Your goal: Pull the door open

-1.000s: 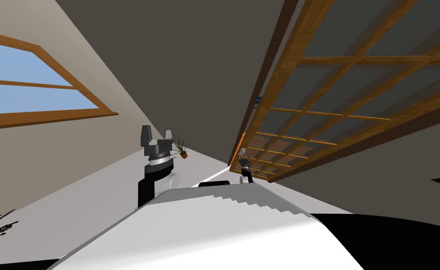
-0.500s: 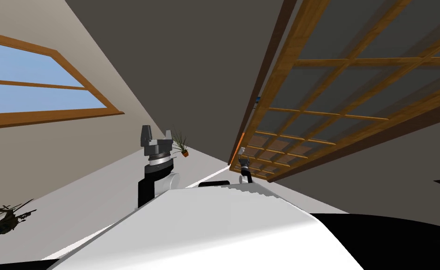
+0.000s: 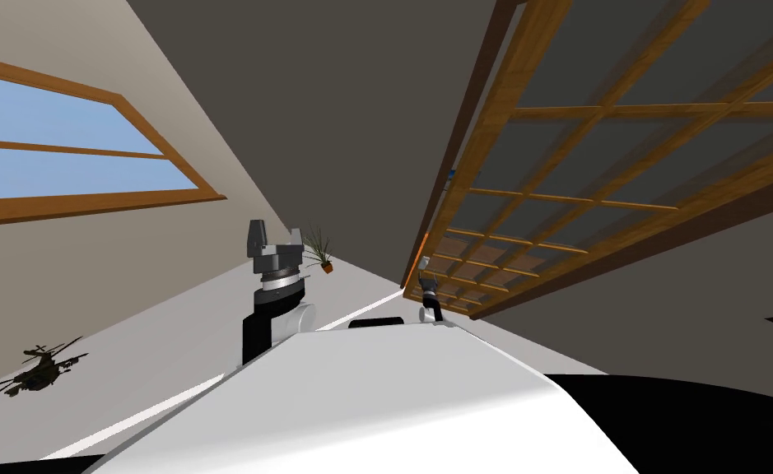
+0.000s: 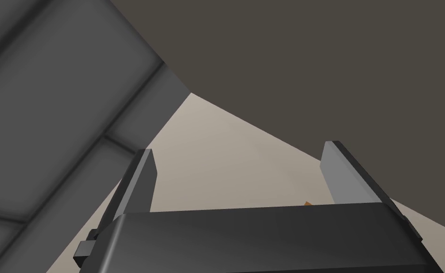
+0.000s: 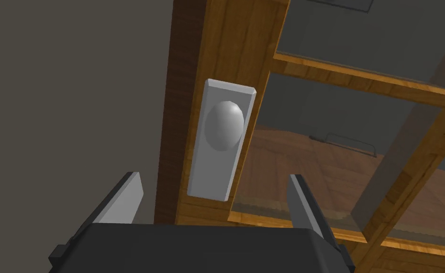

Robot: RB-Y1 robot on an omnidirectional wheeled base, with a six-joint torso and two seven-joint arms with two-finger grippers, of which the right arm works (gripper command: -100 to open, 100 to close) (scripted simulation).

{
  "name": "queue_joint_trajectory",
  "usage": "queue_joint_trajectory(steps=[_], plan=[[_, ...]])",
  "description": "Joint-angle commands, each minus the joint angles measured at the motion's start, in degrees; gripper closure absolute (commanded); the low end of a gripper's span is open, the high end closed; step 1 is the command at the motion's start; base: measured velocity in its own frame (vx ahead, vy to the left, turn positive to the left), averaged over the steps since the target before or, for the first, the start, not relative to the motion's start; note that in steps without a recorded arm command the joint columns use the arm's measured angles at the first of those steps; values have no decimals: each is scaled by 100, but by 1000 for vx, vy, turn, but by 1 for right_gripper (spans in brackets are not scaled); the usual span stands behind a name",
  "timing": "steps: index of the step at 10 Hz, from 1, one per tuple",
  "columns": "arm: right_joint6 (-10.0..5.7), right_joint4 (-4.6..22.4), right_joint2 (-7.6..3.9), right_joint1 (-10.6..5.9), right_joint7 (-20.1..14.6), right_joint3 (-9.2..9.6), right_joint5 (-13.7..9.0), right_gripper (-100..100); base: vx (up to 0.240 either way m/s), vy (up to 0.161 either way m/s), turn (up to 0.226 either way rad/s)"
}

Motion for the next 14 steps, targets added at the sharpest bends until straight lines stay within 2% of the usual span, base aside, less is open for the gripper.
queue_joint_trajectory(steps=[1,2,7,8,9,10,14], plan=[[32,-21,6,-10,-286,43,-105,-100,-57,-18,53],[32,-21,6,-10,-321,43,-105,-100,-43,-13,17],[85,-48,19,-38,-957,137,-328,-100,-50,-11,28],[74,-36,18,-39,-885,128,-304,-100,-19,-5,5],[34,5,-111,20,-1045,104,-338,-100,127,-8,104],[22,17,-149,38,-1086,96,-346,-100,193,-30,93],[-85,124,-485,193,-1442,29,-423,-100,214,-4,96]])
